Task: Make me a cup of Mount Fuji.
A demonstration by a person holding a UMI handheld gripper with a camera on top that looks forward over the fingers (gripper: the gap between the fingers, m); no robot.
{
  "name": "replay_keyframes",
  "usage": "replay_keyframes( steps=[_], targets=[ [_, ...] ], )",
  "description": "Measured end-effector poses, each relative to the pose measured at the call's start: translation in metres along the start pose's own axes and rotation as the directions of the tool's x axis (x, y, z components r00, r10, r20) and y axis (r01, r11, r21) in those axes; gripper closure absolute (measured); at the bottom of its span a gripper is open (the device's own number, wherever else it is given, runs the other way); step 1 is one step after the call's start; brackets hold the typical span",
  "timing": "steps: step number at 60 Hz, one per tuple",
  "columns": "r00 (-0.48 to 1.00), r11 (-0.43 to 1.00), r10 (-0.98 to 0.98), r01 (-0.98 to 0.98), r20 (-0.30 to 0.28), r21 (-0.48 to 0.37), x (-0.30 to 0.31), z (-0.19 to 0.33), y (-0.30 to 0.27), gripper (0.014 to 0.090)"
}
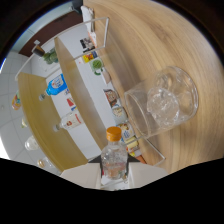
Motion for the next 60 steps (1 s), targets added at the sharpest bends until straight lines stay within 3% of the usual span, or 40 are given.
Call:
replay_keyframes(
  steps=[5,17,21,27,33,41,49,60],
  targets=[
    [0.997,0.998,0.070,-0.070,0.021,0.008,-0.001,0.000,-0.003,0.0689],
    [0.997,0.997,0.071,-0.071,0.011,-0.007,-0.003,-0.001,0.004,0.0690],
    [1.000,1.000,-0.021,0.021,0.002,-0.011,-0.010,-0.003,0.012,0.0689],
    [0.951,0.951,-0.308,0.307,-0.029,-0.037,-0.027,-0.006,0.035,0.0691],
    [0.759,0.760,-0.650,0.648,-0.051,-0.047,-0.046,-0.010,0.063,0.0690],
    [0.356,0.358,-0.932,0.934,-0.067,-0.011,-0.069,-0.014,0.106,0.0688],
    [0.019,0.025,-0.994,0.998,-0.109,-0.053,-0.029,-0.004,0.128,0.0691],
    [-0.214,-0.173,-0.964,0.955,-0.155,-0.242,0.081,0.013,0.112,0.0691]
  ],
)
